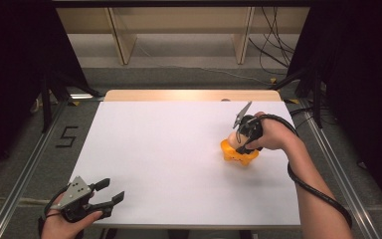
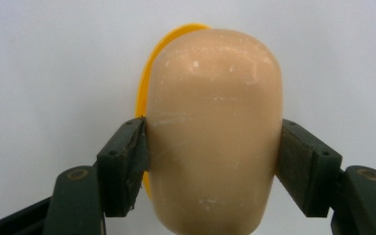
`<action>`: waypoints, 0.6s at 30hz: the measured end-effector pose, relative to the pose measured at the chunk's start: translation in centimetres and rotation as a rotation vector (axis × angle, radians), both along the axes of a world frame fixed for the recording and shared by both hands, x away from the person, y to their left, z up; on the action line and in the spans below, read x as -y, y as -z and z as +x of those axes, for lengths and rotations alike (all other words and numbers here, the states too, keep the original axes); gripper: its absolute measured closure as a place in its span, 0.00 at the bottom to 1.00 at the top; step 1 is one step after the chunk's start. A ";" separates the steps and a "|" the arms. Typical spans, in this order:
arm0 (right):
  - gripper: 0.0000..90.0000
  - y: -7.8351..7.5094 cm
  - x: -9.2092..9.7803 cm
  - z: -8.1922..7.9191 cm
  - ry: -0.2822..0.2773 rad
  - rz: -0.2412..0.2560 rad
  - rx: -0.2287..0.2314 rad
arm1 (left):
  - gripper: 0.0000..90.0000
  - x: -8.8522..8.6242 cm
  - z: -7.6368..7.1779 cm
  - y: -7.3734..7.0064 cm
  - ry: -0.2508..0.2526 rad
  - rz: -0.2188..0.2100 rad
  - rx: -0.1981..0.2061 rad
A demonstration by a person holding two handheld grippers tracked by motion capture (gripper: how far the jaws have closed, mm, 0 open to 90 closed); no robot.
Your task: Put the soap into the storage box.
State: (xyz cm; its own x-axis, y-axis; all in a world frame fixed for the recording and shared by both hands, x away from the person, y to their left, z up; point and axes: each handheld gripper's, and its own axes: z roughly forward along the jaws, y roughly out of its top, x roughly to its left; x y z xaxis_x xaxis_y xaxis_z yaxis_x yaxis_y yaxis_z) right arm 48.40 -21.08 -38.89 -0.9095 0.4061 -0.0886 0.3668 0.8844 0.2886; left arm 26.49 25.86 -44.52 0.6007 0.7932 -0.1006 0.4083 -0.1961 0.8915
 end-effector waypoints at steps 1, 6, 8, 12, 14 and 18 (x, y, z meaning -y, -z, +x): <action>0.38 0.0 0.0 0.0 0.001 -0.001 0.000 | 0.34 0.0 0.0 0.0 0.001 0.002 0.001; 0.38 0.3 0.0 0.1 0.000 -0.009 -0.006 | 0.34 0.0 0.0 0.0 0.002 0.001 0.001; 0.38 0.5 0.0 0.1 -0.003 -0.009 -0.013 | 0.34 0.0 -0.1 -0.1 -0.005 0.012 0.001; 0.38 0.9 0.1 0.2 -0.003 -0.008 -0.019 | 0.34 0.0 -0.1 -0.1 -0.005 0.012 0.001; 0.38 0.9 0.1 0.2 -0.005 -0.011 -0.020 | 0.34 0.0 -0.1 -0.1 -0.005 0.012 0.001; 0.38 1.1 0.1 0.3 -0.003 -0.017 -0.024 | 0.34 0.0 -0.1 0.0 -0.003 0.009 0.002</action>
State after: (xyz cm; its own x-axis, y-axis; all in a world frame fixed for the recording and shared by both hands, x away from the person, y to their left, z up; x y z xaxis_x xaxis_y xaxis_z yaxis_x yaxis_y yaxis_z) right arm 48.67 -21.15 -40.03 -0.9125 0.4023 -0.0740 0.3709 0.8901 0.2647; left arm 26.43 25.85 -44.49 0.5985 0.7959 -0.0919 0.4070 -0.2032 0.8905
